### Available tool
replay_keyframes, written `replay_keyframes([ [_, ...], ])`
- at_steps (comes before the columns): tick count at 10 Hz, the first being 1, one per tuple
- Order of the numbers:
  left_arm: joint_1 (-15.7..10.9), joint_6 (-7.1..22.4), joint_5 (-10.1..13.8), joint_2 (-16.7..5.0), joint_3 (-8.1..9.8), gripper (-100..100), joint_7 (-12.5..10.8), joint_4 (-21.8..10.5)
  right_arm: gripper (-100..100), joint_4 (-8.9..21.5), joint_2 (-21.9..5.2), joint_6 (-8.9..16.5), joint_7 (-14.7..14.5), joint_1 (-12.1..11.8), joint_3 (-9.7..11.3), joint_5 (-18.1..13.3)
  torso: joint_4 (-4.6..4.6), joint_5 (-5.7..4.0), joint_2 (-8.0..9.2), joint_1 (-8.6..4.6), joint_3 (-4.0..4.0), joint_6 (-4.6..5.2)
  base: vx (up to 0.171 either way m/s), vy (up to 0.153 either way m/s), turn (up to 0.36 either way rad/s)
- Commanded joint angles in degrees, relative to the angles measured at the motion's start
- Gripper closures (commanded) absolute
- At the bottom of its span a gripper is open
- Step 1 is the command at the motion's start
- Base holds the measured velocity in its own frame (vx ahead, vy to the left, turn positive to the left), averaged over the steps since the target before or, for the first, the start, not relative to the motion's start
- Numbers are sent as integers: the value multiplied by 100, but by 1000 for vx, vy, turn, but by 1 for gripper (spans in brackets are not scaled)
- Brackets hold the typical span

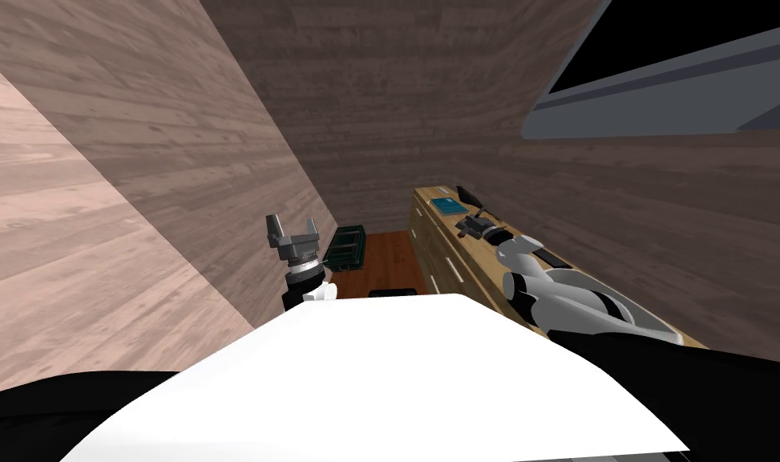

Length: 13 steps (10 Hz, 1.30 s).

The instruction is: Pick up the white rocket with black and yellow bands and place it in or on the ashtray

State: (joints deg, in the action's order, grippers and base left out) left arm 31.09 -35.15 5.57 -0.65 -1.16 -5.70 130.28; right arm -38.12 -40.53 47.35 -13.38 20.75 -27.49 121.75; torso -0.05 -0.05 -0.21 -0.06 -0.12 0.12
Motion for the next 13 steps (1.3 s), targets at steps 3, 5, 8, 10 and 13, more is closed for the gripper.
replay_keyframes([
  [3,0,0,0,0,0,0,0,0,0,0,0,0,0,0,0,0,0,0,0,-1,0,0,0,0,0],
  [5,1,0,0,0,1,0,0,0,100,-189,224,-137,45,91,179,-111,-2,-7,12,-23,4,18,-28,-60,-221],
  [8,0,0,0,0,0,0,0,0,100,-291,420,-280,85,239,357,-222,-22,-32,19,-49,-2,27,-30,-51,-91],
  [10,0,0,0,0,1,0,0,0,100,-322,616,-422,125,387,535,-332,-24,-32,11,-49,-7,27,-22,-45,-157],
  [13,0,0,0,0,1,0,0,0,100,-546,910,-636,185,609,801,-498,-28,-38,18,-57,-6,33,-24,-52,-139],
])
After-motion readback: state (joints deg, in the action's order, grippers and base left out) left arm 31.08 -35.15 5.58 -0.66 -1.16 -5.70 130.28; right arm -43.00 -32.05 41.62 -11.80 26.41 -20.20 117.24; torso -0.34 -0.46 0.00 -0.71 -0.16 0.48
